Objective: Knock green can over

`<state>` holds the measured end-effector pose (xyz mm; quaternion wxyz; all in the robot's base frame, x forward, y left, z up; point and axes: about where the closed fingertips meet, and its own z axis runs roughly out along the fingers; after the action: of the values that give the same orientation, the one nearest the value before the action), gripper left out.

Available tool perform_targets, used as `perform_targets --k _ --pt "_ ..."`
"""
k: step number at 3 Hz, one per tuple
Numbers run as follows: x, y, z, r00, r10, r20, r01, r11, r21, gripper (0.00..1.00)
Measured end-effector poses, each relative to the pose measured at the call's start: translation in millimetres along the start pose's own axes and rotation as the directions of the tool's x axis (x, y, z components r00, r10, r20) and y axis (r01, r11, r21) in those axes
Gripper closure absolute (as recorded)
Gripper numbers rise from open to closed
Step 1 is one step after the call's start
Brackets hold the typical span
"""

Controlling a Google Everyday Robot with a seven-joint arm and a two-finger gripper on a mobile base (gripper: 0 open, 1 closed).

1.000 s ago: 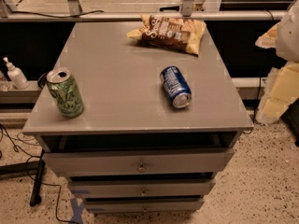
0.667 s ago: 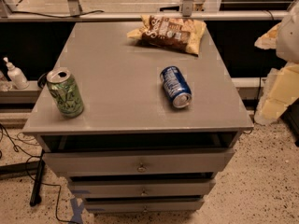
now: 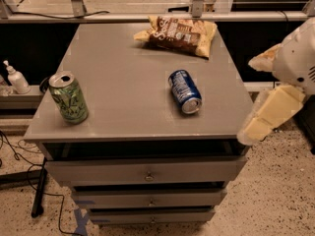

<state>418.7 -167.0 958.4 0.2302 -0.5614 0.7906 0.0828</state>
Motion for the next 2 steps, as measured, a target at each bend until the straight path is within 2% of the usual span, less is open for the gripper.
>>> perform_targets --k 1,2 --pt "-41.2 17.9 14.0 0.982 0.026 0.185 -0.018 0.9989 -0.043 0.00" --pt "-84.6 32.8 19.9 0.933 0.049 0.356 -0.023 0.9967 -0.078 0.00"
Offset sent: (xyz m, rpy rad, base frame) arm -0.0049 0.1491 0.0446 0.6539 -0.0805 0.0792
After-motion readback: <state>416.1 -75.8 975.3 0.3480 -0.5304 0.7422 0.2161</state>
